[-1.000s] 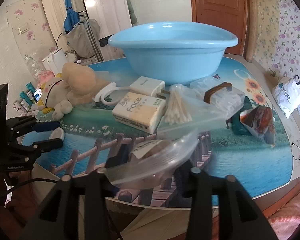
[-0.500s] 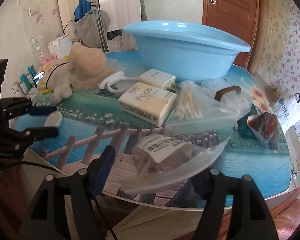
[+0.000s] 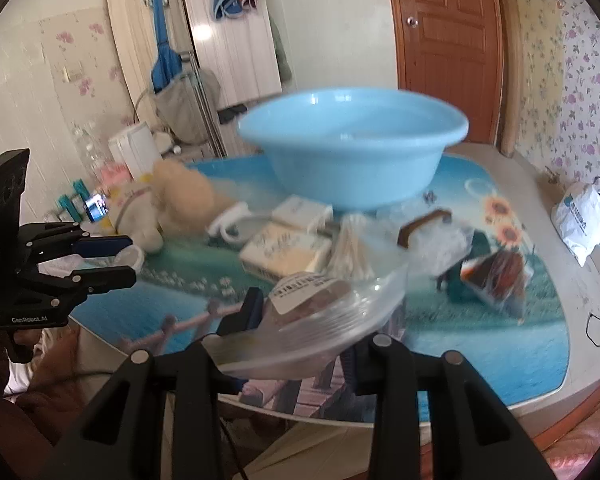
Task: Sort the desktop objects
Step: 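Carry the white disc and the clear bag over the light-blue basin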
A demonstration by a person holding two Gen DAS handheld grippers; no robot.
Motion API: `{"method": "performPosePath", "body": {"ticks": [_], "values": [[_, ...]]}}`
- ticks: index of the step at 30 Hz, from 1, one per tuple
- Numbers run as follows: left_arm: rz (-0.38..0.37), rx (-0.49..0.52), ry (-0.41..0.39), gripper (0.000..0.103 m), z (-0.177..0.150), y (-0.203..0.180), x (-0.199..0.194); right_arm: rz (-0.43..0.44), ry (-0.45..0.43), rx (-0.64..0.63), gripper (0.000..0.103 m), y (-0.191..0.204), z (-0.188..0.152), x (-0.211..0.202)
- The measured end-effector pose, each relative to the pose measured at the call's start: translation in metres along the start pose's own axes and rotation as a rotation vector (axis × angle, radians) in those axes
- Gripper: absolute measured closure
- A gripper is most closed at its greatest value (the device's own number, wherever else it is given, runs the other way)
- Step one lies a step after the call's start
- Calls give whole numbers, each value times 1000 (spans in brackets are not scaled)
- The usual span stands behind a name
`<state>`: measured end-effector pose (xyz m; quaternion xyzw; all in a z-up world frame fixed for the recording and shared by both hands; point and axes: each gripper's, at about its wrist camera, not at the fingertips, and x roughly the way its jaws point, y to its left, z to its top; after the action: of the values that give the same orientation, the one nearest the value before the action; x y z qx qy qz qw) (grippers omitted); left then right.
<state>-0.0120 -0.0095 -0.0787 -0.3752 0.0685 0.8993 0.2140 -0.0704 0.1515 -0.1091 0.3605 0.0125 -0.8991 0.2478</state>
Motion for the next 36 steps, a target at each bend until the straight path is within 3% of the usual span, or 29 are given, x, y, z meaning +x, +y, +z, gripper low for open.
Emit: {"method": "performPosePath", "body": {"ticks": [16, 27, 36], "values": [[-69, -95, -82, 66, 76, 9, 4, 78, -134, -7, 69, -12, 76, -5], [-95, -62, -68, 66, 130, 6, 47, 57, -166, 6, 69, -45, 104, 20], [-101, -40, -60, 66, 166, 2, 90, 36, -127, 20, 69, -74, 110, 41]]}}
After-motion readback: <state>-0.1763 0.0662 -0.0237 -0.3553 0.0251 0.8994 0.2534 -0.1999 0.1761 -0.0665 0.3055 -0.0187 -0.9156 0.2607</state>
